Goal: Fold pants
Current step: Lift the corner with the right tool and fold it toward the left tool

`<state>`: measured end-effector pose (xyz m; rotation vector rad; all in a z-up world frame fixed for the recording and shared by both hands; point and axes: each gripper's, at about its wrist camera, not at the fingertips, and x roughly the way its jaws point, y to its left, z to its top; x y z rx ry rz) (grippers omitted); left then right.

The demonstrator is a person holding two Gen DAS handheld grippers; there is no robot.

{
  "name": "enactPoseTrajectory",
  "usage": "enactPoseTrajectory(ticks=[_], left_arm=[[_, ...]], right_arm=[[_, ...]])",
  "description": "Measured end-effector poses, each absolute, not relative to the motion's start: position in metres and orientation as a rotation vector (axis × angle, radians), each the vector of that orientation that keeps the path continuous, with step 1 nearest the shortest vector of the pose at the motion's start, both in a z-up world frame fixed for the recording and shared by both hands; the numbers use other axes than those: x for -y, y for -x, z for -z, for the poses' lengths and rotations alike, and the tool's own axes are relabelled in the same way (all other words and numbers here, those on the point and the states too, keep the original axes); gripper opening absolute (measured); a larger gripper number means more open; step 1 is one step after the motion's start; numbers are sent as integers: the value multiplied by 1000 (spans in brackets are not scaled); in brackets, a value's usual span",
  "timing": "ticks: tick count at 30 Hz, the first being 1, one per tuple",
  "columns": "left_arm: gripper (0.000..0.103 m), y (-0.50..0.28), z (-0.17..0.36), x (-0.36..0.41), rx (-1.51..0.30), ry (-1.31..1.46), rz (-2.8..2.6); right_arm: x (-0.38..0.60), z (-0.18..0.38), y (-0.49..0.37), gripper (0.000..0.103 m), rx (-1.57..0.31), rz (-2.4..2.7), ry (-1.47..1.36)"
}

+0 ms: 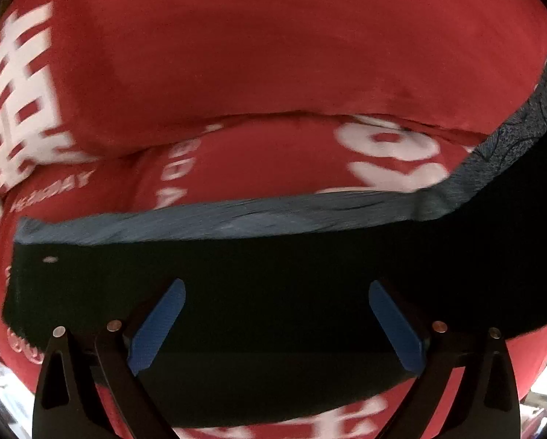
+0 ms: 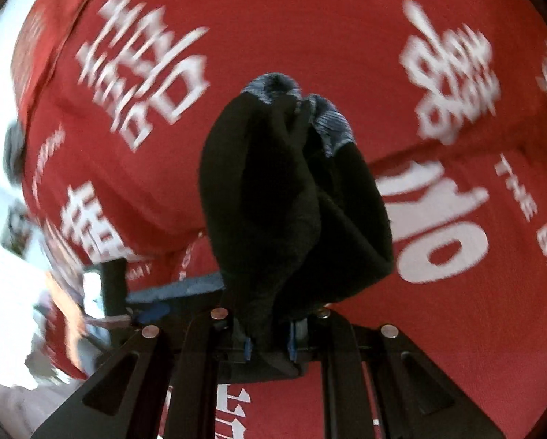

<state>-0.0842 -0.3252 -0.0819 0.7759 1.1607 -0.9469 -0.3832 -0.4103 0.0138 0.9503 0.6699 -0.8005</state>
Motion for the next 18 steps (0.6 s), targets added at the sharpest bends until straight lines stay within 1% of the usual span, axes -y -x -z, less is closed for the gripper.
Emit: enactPoseTrajectory(ticks=[3, 6, 9, 11, 13, 14, 15, 17, 18], left_arm=[[102, 44, 79, 295, -1174, -767, 897], [102, 1, 85, 262, -1177, -762, 810], [102, -36, 98, 232, -1203, -745, 715], [102, -59, 103, 214, -1233, -724, 667], [102, -72, 103, 202, -1243, -709, 649], [102, -79, 101, 195, -1242, -702, 642], [102, -83, 100, 192, -1245, -697, 641], [102, -89, 98, 188, -1261, -683, 651], [102, -91, 95, 188, -1271, -672, 664]], right_arm=[[390, -14, 327, 15, -755, 775, -852], [363, 4, 275, 16, -846, 734, -781], [334, 44, 219, 23, -946, 706, -747], [311, 84, 180, 28, -1074, 702, -703], [290, 108, 153, 29, -1184, 752, -599], [279, 112, 143, 34, -1229, 784, -517], [268, 112, 134, 41, -1265, 807, -437], [254, 99, 125, 47, -1264, 774, -390], [245, 86, 125, 51, -1233, 728, -401]])
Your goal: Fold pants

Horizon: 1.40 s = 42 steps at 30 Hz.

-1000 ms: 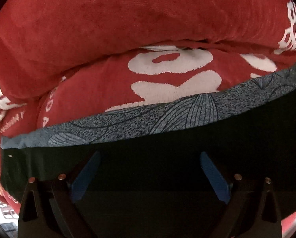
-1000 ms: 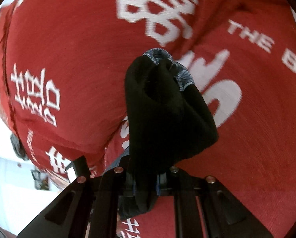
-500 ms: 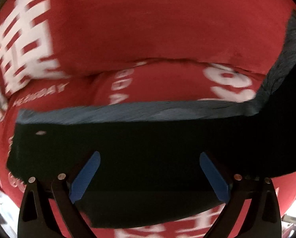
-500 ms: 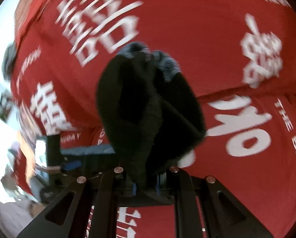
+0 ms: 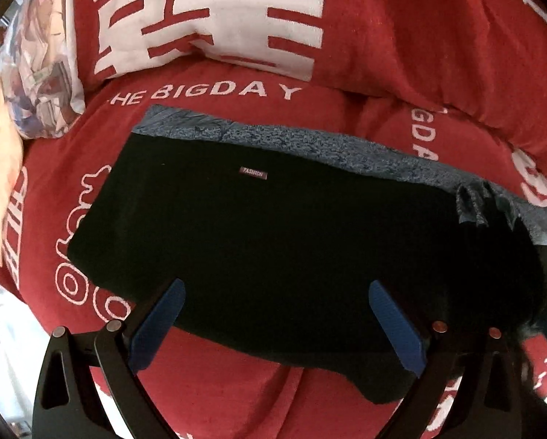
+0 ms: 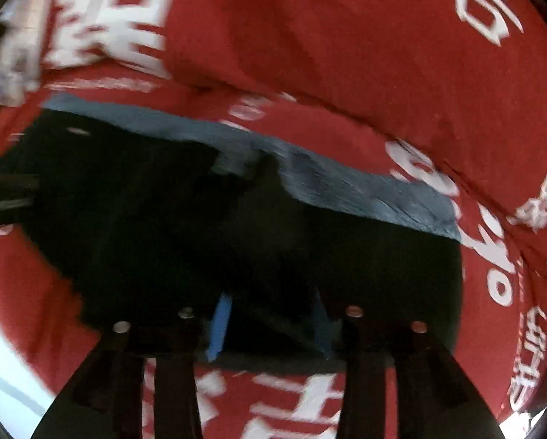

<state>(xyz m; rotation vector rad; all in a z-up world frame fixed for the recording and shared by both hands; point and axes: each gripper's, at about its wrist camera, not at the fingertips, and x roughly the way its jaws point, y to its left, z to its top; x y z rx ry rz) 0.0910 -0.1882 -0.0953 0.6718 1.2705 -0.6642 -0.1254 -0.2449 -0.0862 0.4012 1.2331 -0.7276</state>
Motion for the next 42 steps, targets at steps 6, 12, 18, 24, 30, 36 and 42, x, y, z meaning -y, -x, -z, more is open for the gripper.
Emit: enactPoseTrajectory(ticks=[6, 12, 18, 24, 30, 36, 42], left_arm=[[102, -69, 79, 215, -1345, -609, 910], [86, -16, 87, 256, -1436, -598, 1091], [53, 18, 123, 284, -1586, -636, 1106], [52, 26, 129, 284, -1563, -645, 1081], [50, 29, 100, 267, -1472, -656, 1092], [51, 40, 126, 248, -1470, -718, 1036], [67, 39, 104, 249, -1383, -738, 1029]], right_arm=[[280, 61, 197, 54, -971, 621, -968], [321, 109, 286, 54, -735, 643, -1538], [329, 135, 302, 53, -646, 657, -1678], [328, 156, 311, 5, -561, 680, -1798], [334, 135, 303, 5, -544, 635, -1773], [312, 151, 303, 4, -688, 661, -1745], [318, 139, 302, 14, -770, 576, -1668]])
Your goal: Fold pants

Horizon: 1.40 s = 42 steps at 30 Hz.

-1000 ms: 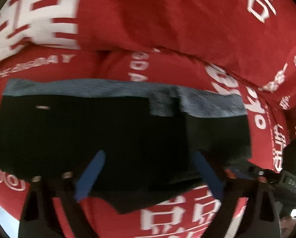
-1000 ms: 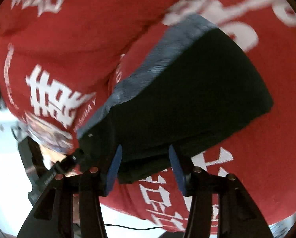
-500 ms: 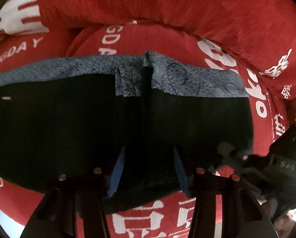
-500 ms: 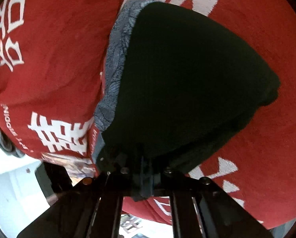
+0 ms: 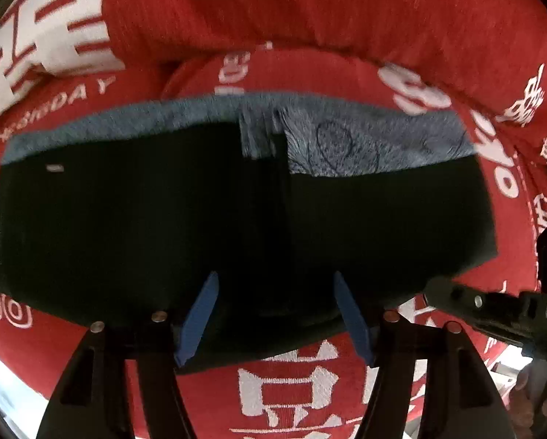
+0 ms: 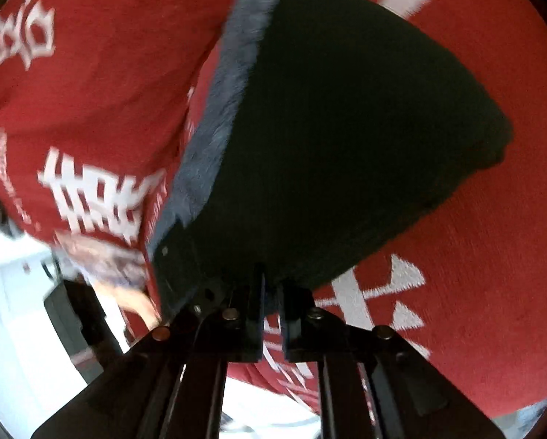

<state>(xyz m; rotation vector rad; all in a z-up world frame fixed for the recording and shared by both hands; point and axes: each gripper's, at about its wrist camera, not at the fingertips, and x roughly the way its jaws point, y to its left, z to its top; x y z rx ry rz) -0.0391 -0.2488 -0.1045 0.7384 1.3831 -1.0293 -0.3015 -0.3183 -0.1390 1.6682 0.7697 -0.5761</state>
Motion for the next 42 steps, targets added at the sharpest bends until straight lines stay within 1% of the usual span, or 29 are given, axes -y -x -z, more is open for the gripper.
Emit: enactPoseTrajectory(ticks=[1, 3, 4, 5, 7, 9, 11, 16, 18, 20, 21, 29, 38, 42], left_arm=[[67, 37, 98, 251, -1372, -733, 1031], [68, 33, 84, 260, -1342, -718, 1030], [77, 30, 79, 265, -1329, -706, 1033], [82, 29, 74, 274, -1314, -688, 1038], [83, 29, 70, 289, -1291, -666, 1052], [83, 36, 72, 309, -1277, -672, 1063], [83, 46, 80, 329, -1274, -667, 1071], [83, 55, 116, 347, -1273, -745, 1008], [83, 54, 140, 341, -1322, -806, 936], [86, 46, 149, 325, -1366, -757, 931], [86, 44, 149, 320, -1377, -746, 927], [86, 39, 140, 296, -1369, -777, 932], [86, 27, 126, 263, -1360, -746, 943], [86, 19, 117, 249, -1352, -734, 927]], right_arm=[[320, 133, 300, 16, -804, 556, -1641], [328, 111, 298, 29, -861, 541, -1531], [332, 101, 299, 30, -867, 549, -1482], [340, 89, 301, 30, -860, 560, -1419], [361, 72, 305, 30, -834, 611, -1330], [382, 70, 306, 25, -839, 662, -1292], [409, 75, 309, 21, -819, 718, -1282], [444, 99, 302, 21, -834, 756, -1277], [447, 115, 294, 21, -883, 743, -1267], [442, 130, 289, 20, -917, 737, -1295], [439, 133, 289, 20, -905, 748, -1297], [420, 124, 275, 21, -926, 687, -1284], [395, 129, 194, 21, -938, 454, -1289], [388, 151, 161, 21, -968, 417, -1350]])
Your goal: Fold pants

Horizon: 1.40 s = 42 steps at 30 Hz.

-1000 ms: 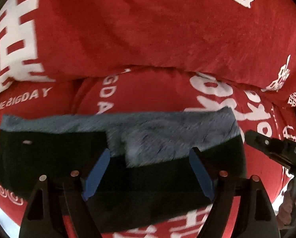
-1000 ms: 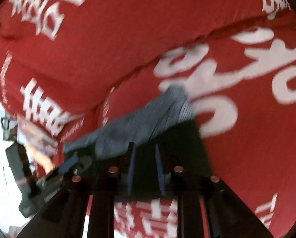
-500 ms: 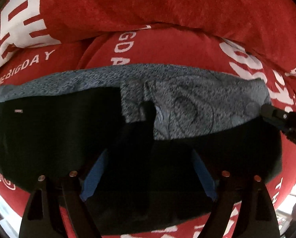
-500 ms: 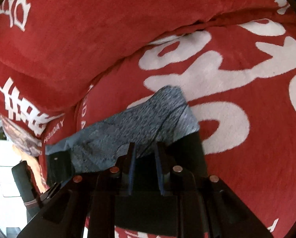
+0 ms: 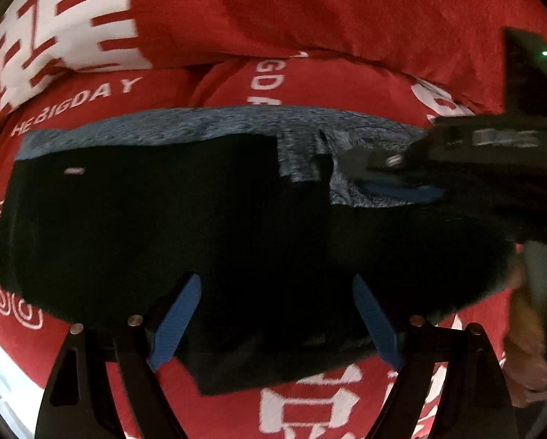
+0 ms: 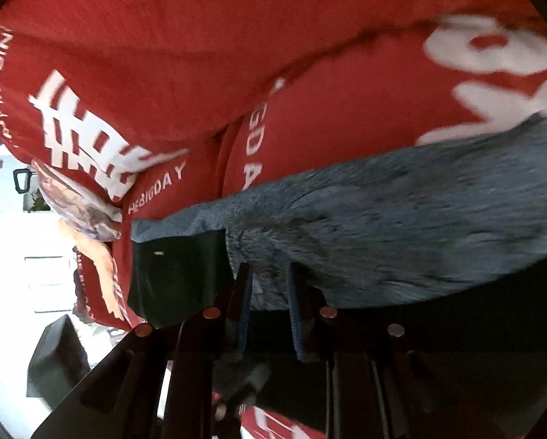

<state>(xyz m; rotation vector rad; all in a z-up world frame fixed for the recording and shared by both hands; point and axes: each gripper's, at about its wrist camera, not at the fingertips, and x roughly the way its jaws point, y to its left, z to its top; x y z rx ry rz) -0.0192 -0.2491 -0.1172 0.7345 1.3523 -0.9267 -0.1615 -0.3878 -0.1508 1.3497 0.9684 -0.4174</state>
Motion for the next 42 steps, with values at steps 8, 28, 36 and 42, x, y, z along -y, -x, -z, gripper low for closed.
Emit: enactPoseTrajectory(ticks=[8, 28, 36, 42], left_arm=[[86, -8, 116, 210, -1385, -725, 830], [86, -11, 73, 170, -1401, -778, 820], [86, 6, 32, 176, -1378, -824, 915], [86, 16, 5, 182, -1352, -849, 980]], right_arm=[[365, 147, 136, 24, -1029, 395, -1281], [294, 80, 174, 51, -1125, 440, -1264], [276, 35, 212, 58, -1160, 555, -1227], [270, 0, 239, 60, -1157, 647, -1216]])
